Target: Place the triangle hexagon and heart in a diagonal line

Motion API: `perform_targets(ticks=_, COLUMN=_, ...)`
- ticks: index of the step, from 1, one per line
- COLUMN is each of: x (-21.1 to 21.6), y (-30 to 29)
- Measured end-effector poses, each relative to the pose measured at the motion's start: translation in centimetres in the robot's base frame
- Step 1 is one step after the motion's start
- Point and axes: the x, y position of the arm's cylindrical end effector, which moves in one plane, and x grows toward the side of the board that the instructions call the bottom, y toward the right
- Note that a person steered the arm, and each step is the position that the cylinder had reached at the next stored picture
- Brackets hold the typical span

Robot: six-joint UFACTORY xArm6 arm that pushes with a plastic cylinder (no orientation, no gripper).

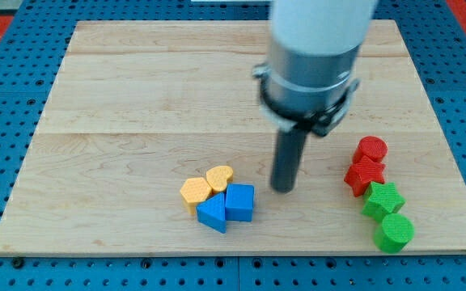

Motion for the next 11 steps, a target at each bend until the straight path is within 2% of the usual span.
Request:
perform_targets(ticks=1, x=3.5, y=0.1)
perform_targets(ticks=2, x=4.0, y=1.0)
perform_targets(ticks=3, x=5.0, y=-1.2)
perform_targets(ticks=4, x=4.6, y=-7.8)
perform_targets(ticks=5, x=1.6, y=-10.9)
perform_targets(ticks=6, x=1.2, y=-14.6)
perform_targets(ticks=7, x=0.7, y=-9.7)
perform_targets(ticks=8, x=-2.0, y=-3.9)
perform_targets(ticks=9, x=-3.9, y=-2.9)
perform_targets(ticks=10, x=-5.2, y=1.7)
perform_targets(ticks=11, x=-9.9, y=3.0)
